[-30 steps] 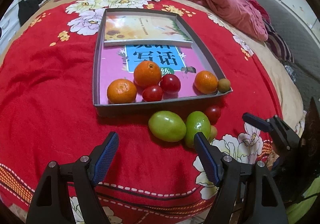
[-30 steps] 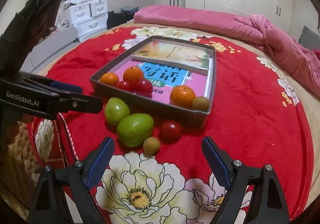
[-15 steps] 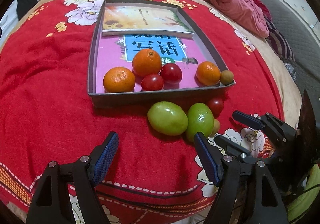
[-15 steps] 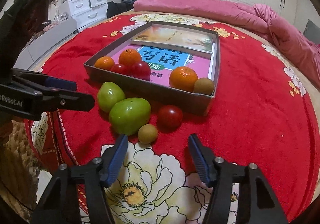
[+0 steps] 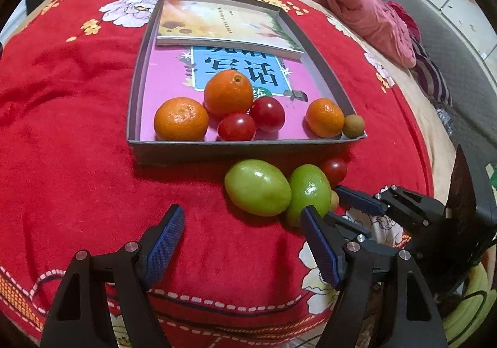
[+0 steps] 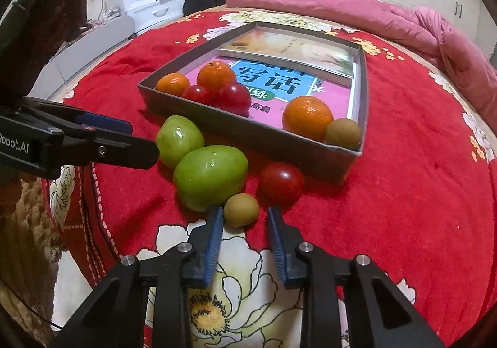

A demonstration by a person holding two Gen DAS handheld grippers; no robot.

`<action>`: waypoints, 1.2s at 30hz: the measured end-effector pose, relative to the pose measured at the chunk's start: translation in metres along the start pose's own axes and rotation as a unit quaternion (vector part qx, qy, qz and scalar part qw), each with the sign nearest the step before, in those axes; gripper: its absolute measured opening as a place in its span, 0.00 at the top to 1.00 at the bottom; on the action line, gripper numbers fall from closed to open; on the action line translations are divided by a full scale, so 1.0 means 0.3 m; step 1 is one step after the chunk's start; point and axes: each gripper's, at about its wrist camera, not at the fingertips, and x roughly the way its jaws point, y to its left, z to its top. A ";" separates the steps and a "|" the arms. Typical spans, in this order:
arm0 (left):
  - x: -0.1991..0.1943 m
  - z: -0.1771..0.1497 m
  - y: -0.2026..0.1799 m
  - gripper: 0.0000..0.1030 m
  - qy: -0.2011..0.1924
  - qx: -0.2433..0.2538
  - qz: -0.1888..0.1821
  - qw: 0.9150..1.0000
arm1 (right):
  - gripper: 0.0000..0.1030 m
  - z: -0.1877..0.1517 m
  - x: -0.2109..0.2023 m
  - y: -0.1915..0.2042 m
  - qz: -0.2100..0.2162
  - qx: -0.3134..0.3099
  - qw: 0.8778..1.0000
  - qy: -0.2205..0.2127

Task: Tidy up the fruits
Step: 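Reach the right gripper to a small kiwi while the left approaches a green apple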

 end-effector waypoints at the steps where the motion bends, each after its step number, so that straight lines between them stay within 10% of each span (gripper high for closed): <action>1: 0.003 0.002 0.001 0.25 0.000 -0.002 -0.003 1.000 | 0.72 0.000 0.003 0.002 0.001 -0.002 1.000 0.001; 36: 0.156 0.099 0.054 0.38 0.025 -0.098 -0.104 0.989 | 0.76 0.005 0.020 0.054 -0.023 -0.030 0.999 0.000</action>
